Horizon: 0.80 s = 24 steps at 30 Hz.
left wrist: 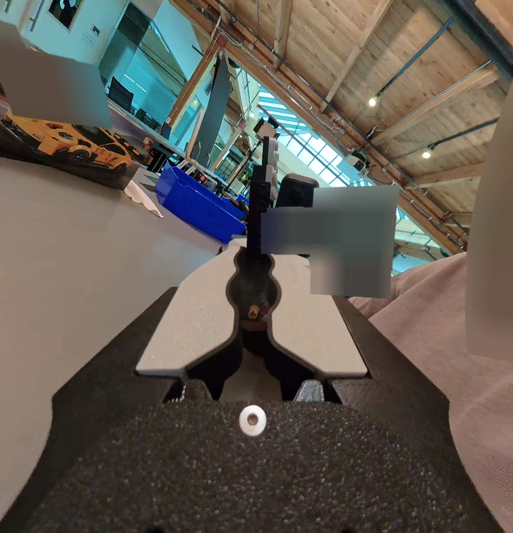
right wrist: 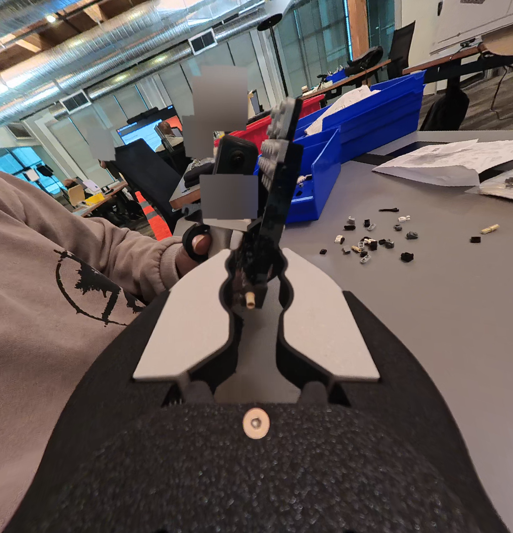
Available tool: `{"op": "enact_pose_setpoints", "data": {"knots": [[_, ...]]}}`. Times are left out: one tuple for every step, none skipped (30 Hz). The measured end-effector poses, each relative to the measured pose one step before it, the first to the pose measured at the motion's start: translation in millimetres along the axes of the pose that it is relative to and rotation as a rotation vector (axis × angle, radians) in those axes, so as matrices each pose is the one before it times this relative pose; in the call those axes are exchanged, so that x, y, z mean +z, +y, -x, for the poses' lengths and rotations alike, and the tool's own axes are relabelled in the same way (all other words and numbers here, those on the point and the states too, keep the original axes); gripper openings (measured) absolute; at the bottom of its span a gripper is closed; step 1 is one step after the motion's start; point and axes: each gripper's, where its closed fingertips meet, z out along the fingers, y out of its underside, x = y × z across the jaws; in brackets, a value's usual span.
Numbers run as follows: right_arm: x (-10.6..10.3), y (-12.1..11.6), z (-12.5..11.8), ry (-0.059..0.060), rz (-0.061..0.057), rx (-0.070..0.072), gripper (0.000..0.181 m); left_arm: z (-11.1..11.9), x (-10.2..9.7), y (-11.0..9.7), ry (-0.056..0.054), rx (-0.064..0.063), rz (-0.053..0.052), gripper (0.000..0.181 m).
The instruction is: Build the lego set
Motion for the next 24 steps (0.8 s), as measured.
{"op": "enact_pose_setpoints", "data": {"knots": [[-1.84, -0.61, -0.81, -0.0011, -0.0003, 0.0014, 0.03, 1.45, -1.82, -1.96, 0.0007, -0.0122, -0.0054, 0.013], [-2.42, -1.72, -1.23, -0.0031, -0.0071, 0.0045, 0.031, 2.52, -1.82, -1.22, -0.0099, -0.0014, -0.0018, 0.013], [-3.4, -3.35, -2.24, 0.0006, -0.0122, 0.0082, 0.031, 1.79, -1.26, -0.17, -0.007, 0.0015, 0.0059, 0.013], [-3.82, -4.67, -2.77, 0.0011, -0.0153, 0.0122, 0.03, 0.27, -0.29, 0.72, 0.002, 0.0, 0.0136, 0.013], [-3.87, -5.42, -2.41, -0.0013, -0.0163, 0.0113, 0.03, -0.07, 0.28, 1.34, 0.0033, -0.0013, 0.017, 0.013], [-3.4, -4.77, -2.59, 0.0027, -0.0123, 0.008, 0.029, -0.06, 0.72, 1.85, 0.0021, -0.0001, 0.0183, 0.013], [-2.38, -3.2, -1.79, 0.0024, -0.005, 0.0016, 0.029, -0.09, 1.11, 2.46, 0.0013, 0.0009, 0.0189, 0.012], [-1.5, -1.8, -0.94, 0.0024, -0.0002, -0.0033, 0.029, -0.15, 1.36, 3.34, 0.0012, -0.0004, 0.0223, 0.012], [-0.82, -0.83, -0.42, 0.0027, 0.0033, -0.0038, 0.029, -0.28, 1.5, 4.35, 0.0007, 0.0006, 0.027, 0.012], [-0.03, 0.11, 0.29, -0.0011, 0.0067, -0.0013, 0.03, -0.27, 1.68, 4.42, -0.0007, 0.0046, 0.0252, 0.012], [0.34, 0.61, 0.66, -0.0033, 0.0062, 0.0032, 0.03, -0.85, 1.72, 4.08, 0.001, 0.0071, 0.0241, 0.012], [0.5, 0.89, 0.29, -0.0022, 0.0041, 0.0068, 0.03, -1.52, 1.56, 2.96, 0.0034, 0.008, 0.0182, 0.012], [0.8, 1.45, 0.37, -0.0028, 0.0052, 0.0073, 0.03, -1.92, 1.44, 1.88, 0.0059, 0.0073, 0.0127, 0.012], [0.8, 1.67, 0.76, -0.0044, 0.0051, 0.0061, 0.029, -1.59, 1.36, 1.84, 0.0041, 0.0056, 0.013, 0.012], [0.5, 1.46, 2.3, -0.0155, 0.0034, 0.0064, 0.022, -0.08, 0.95, 1.39, -0.0048, 0.0047, 0.01, 0.012], [0.14, 0.8, 3.36, -0.0222, -0.0004, 0.0107, 0.014, 0.58, 0.13, 0.58, -0.0051, 0.0008, 0.0033, 0.012], [0.0, -0.17, 0.43, -0.0046, -0.0067, 0.0155, 0.014, -0.88, -0.39, -0.65, 0.0089, -0.0057, -0.0035, 0.012], [0.05, -0.19, 0.98, -0.0089, -0.0092, 0.0152, 0.014, -1.05, -0.62, -1.13, 0.0096, -0.0045, -0.0058, 0.012], [0.13, -0.91, 1.14, -0.0081, -0.0169, 0.0161, 0.014, -1.77, -0.53, -1.34, 0.0106, 0.0064, -0.0075, 0.012], [0.14, -1.43, 1.17, -0.0089, -0.0224, 0.0146, 0.014, -2.28, -0.55, -2.12, 0.0118, 0.0138, -0.0148, 0.012], [-0.15, -2.16, 0.02, -0.0019, -0.0262, 0.0148, 0.014, -2.63, -0.53, -2.62, 0.0146, 0.0176, -0.0183, 0.014], [-0.89, -2.97, -1.28, 0.0052, -0.028, 0.0106, 0.013, -1.89, -0.22, -2.23, 0.0081, 0.0158, -0.0162, 0.023], [-1.44, -3.45, -1.73, 0.0088, -0.0282, 0.0009, 0.013, -0.71, 0.09, -0.5, 0.0003, 0.0111, -0.0045, 0.03], [-1.37, -3.24, -0.63, 0.0003, -0.0254, 0.0039, 0.013, -0.25, 0.54, 0.59, -0.0023, 0.0069, 0.0036, 0.035]]}}
